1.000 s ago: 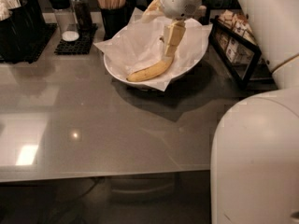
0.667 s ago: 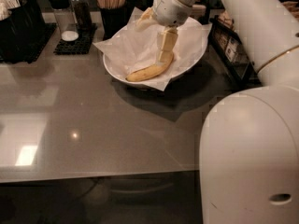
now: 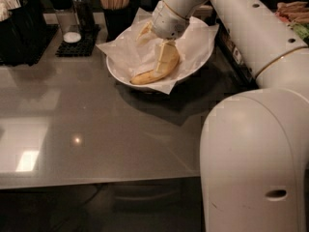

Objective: Pick banana from white bowl

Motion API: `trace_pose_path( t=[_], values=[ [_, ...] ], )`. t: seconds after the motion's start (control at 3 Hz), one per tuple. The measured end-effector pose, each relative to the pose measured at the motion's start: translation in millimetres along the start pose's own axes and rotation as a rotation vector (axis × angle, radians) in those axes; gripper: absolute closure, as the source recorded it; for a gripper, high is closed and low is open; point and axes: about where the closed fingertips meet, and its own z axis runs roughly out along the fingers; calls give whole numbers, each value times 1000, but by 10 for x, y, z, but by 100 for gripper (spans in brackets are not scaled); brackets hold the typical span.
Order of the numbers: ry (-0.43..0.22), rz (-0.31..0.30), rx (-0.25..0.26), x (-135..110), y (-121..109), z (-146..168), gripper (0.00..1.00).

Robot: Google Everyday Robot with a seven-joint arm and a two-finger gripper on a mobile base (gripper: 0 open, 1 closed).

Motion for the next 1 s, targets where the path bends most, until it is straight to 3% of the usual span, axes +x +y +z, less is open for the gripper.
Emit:
trace_pose_path(
  t=[1.0],
  values=[
    [-83, 59, -35, 69, 70, 302, 31]
  ],
)
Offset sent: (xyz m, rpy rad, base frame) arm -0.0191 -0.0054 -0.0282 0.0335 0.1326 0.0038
